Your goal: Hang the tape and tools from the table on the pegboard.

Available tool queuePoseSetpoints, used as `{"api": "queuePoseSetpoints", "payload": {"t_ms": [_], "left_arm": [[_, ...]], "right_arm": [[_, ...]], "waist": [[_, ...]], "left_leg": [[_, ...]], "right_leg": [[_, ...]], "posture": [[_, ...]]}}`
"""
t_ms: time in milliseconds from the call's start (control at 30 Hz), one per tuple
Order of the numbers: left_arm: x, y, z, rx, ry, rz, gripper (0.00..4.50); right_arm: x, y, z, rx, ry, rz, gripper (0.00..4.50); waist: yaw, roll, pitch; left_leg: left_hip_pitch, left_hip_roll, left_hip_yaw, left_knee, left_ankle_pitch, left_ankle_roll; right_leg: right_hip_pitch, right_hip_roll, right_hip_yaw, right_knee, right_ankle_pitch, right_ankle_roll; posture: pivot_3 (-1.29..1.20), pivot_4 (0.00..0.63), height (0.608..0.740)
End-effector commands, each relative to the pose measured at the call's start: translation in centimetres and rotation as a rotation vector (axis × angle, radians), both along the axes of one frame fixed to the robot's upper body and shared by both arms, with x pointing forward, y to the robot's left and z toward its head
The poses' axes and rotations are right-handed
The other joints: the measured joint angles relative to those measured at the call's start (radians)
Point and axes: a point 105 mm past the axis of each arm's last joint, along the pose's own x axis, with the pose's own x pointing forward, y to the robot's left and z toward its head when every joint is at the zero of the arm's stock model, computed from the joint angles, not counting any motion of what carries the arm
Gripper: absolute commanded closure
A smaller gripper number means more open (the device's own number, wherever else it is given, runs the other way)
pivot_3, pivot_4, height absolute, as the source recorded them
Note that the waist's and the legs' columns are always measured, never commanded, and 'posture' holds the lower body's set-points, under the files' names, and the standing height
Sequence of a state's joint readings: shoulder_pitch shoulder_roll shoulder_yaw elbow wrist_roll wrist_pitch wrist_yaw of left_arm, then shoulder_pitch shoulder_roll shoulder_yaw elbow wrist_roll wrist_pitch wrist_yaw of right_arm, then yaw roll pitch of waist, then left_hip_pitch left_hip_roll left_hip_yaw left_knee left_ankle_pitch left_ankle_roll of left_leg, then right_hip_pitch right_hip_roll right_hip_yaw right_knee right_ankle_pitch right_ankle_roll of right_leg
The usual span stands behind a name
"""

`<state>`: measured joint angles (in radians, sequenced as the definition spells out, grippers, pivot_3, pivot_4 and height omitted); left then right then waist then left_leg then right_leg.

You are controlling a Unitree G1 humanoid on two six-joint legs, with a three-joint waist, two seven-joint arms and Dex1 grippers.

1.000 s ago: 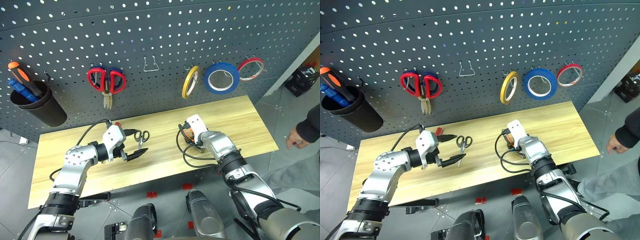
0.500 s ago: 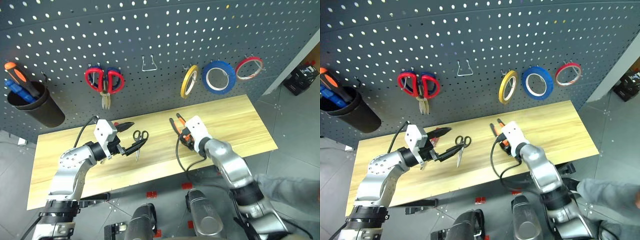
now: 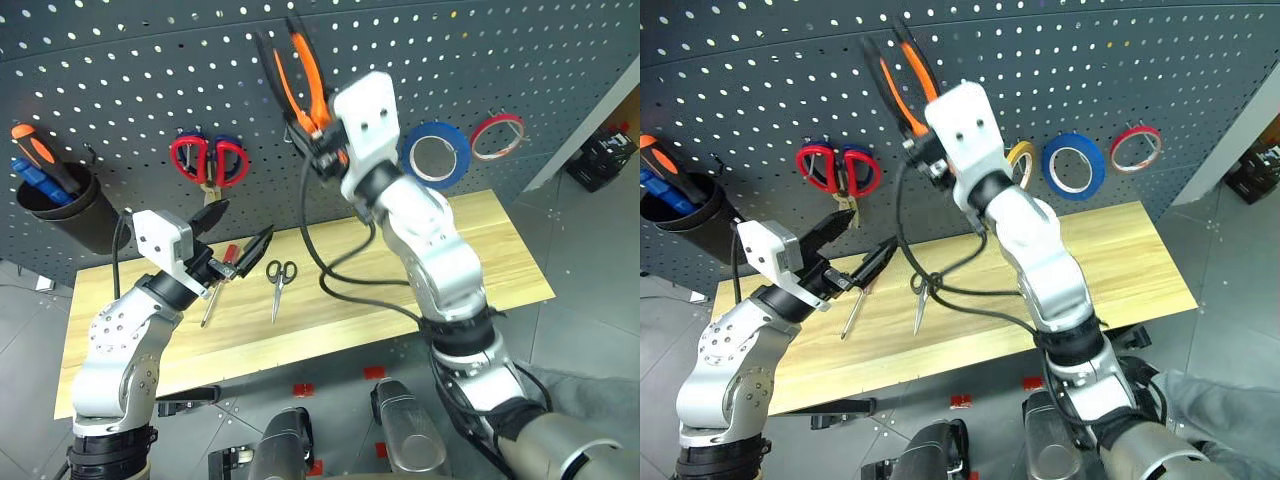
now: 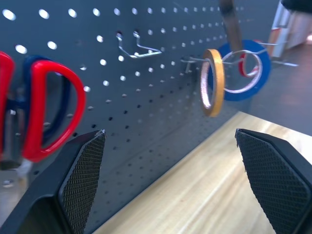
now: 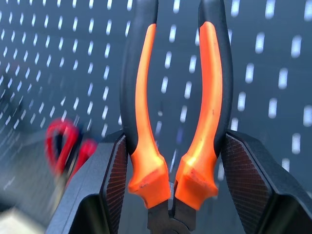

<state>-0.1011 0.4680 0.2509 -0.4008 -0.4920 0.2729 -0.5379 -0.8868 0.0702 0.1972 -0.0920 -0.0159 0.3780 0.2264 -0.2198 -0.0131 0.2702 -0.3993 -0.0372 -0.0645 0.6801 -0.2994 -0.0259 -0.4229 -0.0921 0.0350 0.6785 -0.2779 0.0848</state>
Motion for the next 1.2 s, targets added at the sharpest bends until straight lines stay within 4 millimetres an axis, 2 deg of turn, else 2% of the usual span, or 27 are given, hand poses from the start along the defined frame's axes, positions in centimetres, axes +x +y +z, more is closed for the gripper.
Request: {"api": "queuePoseSetpoints", "payload": {"t_ms": [33,233,333,533,633,767,933,1200], "left_arm": [[-0.3,0.1,3.0,-0.024,-0.122,0.058,0.00],[0.2,0.3,5.1,-0.021,-0.190,0.113,0.00],[0.7,0.5,5.4,-0.008,-0.197,0.132,0.00],[1.3,0.2,5.4,0.006,-0.206,0.142,0.00],[1.7,0.2,5.1,0.010,-0.205,0.154,0.00],[2.0,0.1,4.9,0.009,-0.206,0.159,0.00],[2.4,0.3,3.8,0.018,-0.184,0.183,0.00],[2.9,0.6,1.7,0.044,-0.116,0.208,0.00]], "right_arm": [[0.0,1.3,3.6,0.052,-0.136,0.041,1.94],[2.0,2.7,6.1,0.060,-0.176,0.053,1.94],[2.9,3.0,6.3,0.057,-0.191,0.041,1.94],[5.4,2.8,4.0,0.064,-0.124,-0.005,1.94],[6.4,2.9,2.1,0.084,-0.072,-0.042,1.94],[6.6,3.1,1.2,0.076,-0.074,-0.056,1.94],[7.1,2.3,-1.7,0.015,-0.069,-0.091,1.94],[7.4,1.3,-3.3,0.001,-0.036,-0.114,1.94]], "waist": [[0.001,0.000,0.000],[-0.001,0.000,0.000],[-0.001,0.000,0.000],[-0.002,-0.001,0.000],[-0.001,-0.002,-0.001],[-0.001,-0.003,-0.002],[0.001,-0.004,-0.002],[0.002,-0.004,-0.003]], "left_leg": [[0.000,0.000,0.001,0.000,0.000,0.000],[0.000,0.000,0.002,0.000,0.000,0.000],[0.000,0.000,0.003,0.000,0.000,0.000],[0.000,0.001,0.005,0.000,0.000,0.000],[0.001,0.001,0.005,0.001,0.000,0.000],[0.002,0.001,0.006,0.001,0.000,0.000],[0.002,0.001,0.006,0.001,0.000,-0.001],[0.002,0.001,0.006,0.001,0.000,0.000]], "right_leg": [[0.000,0.000,0.000,0.000,0.000,0.000],[-0.001,0.000,0.001,0.001,0.000,0.000],[-0.001,0.000,0.002,0.001,0.000,0.000],[-0.001,0.000,0.003,0.001,0.000,0.000],[-0.001,0.000,0.003,0.001,0.000,0.000],[-0.001,0.000,0.004,0.001,0.000,0.000],[-0.001,0.000,0.005,0.001,0.000,0.000],[-0.001,0.000,0.005,0.001,0.000,0.000]], "posture": [[-0.17,0.241,0.740],[-0.16,0.239,0.740],[-0.16,0.239,0.740],[-0.15,0.232,0.740],[-0.15,0.230,0.740],[-0.15,0.230,0.740],[-0.15,0.238,0.740],[-0.16,0.240,0.740]]}}
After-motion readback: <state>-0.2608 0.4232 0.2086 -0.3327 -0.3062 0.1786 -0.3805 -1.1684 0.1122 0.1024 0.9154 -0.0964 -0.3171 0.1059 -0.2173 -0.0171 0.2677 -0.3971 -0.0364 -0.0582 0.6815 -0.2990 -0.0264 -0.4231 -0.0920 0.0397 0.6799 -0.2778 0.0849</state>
